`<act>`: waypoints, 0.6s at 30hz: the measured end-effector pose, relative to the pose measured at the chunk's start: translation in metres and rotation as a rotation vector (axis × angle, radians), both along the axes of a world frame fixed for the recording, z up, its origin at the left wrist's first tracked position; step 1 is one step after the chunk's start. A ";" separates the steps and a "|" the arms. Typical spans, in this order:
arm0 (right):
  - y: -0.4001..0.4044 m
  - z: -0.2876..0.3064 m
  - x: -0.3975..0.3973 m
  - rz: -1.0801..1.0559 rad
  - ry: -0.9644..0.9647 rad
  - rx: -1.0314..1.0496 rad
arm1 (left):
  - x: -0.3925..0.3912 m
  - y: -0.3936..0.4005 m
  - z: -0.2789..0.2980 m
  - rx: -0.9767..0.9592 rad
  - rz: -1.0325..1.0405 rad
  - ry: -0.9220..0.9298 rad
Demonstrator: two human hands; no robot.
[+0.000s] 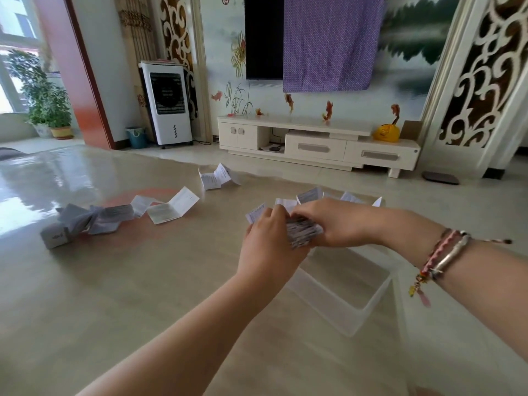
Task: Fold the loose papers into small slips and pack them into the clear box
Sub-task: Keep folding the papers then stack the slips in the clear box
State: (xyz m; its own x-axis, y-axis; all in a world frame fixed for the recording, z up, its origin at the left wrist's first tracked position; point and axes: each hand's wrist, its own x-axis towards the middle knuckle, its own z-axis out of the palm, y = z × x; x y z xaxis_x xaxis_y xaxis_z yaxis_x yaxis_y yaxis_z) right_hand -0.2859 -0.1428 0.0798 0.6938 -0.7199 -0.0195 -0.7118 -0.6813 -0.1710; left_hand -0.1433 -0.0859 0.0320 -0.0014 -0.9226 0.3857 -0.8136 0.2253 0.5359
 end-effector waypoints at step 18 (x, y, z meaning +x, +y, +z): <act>0.020 -0.022 0.002 0.021 0.135 0.098 | 0.014 -0.015 -0.018 0.417 0.021 0.802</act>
State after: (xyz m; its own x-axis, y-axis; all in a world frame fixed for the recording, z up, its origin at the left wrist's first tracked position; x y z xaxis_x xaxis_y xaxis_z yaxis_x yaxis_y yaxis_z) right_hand -0.2835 -0.1229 0.0574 0.6947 -0.6956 -0.1831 -0.7188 -0.6809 -0.1405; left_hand -0.1295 -0.1006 0.0143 0.1426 -0.9845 -0.1017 -0.1626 -0.1247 0.9788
